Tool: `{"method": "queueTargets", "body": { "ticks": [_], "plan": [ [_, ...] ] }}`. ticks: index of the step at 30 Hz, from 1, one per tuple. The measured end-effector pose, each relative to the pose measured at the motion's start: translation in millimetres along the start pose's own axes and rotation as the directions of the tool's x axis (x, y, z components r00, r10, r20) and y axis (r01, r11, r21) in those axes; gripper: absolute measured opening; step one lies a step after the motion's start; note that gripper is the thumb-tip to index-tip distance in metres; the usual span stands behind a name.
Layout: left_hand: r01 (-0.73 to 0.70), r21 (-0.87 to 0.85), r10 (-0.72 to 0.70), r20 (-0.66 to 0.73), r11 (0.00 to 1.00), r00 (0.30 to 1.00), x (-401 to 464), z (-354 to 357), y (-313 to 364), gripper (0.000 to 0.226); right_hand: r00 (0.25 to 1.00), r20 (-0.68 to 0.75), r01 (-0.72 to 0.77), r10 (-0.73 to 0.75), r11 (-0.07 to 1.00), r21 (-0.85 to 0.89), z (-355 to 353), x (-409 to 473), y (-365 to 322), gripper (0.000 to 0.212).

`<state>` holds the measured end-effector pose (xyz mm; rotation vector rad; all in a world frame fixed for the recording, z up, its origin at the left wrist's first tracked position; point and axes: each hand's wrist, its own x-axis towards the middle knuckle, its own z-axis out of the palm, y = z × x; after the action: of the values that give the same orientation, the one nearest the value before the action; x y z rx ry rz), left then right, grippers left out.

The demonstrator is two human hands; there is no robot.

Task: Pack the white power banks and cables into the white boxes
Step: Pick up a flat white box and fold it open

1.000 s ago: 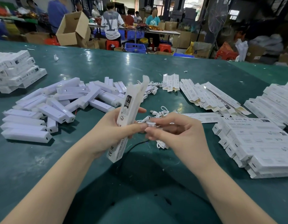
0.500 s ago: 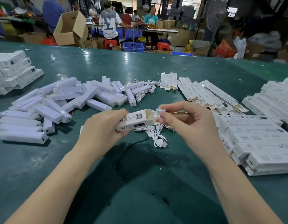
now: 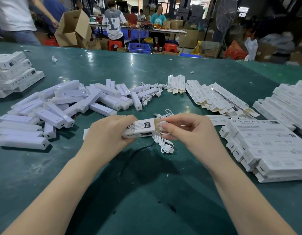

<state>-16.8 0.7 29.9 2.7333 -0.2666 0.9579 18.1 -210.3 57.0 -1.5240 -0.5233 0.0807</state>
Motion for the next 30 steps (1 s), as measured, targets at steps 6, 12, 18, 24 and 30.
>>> {"method": "queueTargets", "body": {
  "ticks": [6, 12, 18, 24, 30],
  "plan": [
    [-0.025, -0.016, 0.024, -0.013, 1.0, 1.0, 0.2, 1.2, 5.7, 0.029, 0.997, -0.064, 0.044, -0.044, 0.999, -0.004, 5.0, -1.7, 3.9, 0.013],
    [-0.022, -0.032, 0.021, -0.019, 0.999, 1.0, -0.1, 4.2, 5.7, 0.028, 0.983, -0.158, 0.08, -0.096, 0.991, -0.106, 11.9, -5.2, 5.0, 0.016],
    [0.027, -0.031, -0.027, -0.02, 0.999, 0.999, 0.0, 4.7, 1.4, 0.02, 0.989, -0.128, 0.054, -0.076, 0.985, -0.163, 11.8, -6.0, 1.5, 0.017],
    [-0.025, -0.028, 0.025, 0.005, 0.999, 1.0, 0.4, 4.3, 5.9, 0.026, 0.993, -0.107, 0.024, -0.044, 0.983, -0.183, 8.2, -5.1, 2.0, 0.017],
    [0.042, -0.076, -0.043, -0.014, 0.996, 0.999, -1.2, 10.3, 4.5, 0.023, 0.992, -0.081, 0.07, -0.097, 0.956, -0.286, 15.1, -5.8, 3.6, 0.017]
  ]
}}
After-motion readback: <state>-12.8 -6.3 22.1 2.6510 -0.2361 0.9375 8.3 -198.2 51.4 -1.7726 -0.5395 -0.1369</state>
